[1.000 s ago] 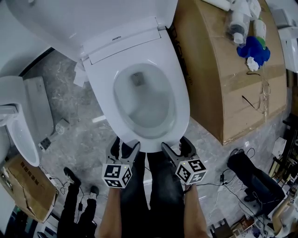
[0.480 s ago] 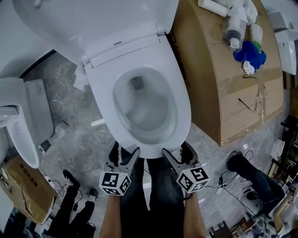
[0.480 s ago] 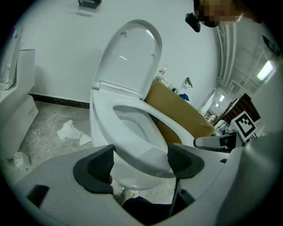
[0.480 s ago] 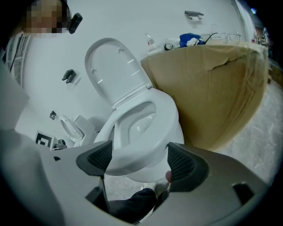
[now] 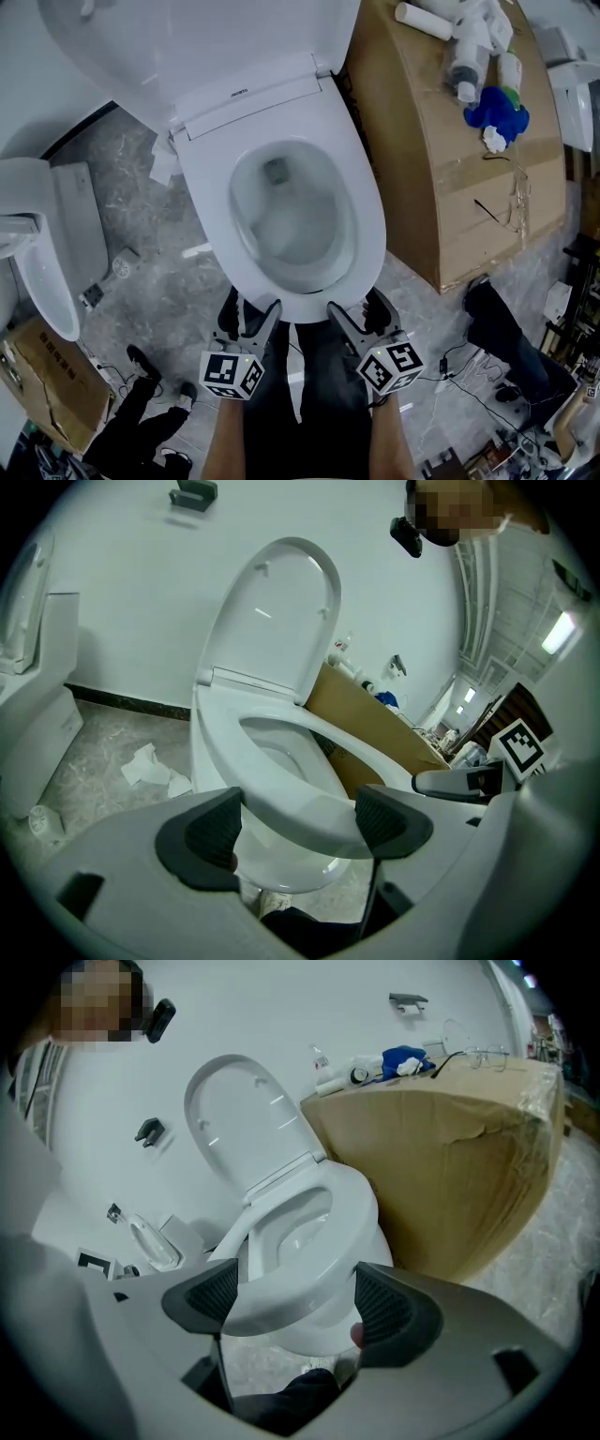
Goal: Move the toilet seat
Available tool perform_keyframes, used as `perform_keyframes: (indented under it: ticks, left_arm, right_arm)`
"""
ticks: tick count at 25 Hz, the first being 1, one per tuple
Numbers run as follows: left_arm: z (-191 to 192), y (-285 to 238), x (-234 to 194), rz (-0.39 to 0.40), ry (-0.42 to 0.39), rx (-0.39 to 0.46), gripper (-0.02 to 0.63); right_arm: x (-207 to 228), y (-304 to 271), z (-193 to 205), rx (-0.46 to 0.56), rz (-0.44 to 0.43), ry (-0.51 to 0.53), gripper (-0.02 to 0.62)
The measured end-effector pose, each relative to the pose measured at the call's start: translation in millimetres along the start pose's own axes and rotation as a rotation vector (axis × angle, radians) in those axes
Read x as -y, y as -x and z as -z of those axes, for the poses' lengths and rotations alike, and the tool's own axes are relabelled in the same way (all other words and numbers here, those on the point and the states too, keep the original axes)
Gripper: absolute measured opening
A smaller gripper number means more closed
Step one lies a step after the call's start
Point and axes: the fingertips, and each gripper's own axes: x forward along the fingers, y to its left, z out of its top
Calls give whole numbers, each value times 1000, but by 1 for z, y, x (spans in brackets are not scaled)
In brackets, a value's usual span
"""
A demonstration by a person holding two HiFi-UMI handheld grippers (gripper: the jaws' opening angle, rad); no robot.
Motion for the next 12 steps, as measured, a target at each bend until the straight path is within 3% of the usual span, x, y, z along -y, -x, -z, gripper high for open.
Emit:
perform_keyframes:
  ticks: [12]
  left_arm:
    - [-25, 14, 8, -30, -30, 77, 377]
  right_arm:
    - [-13, 11, -21, 49, -20, 6, 390]
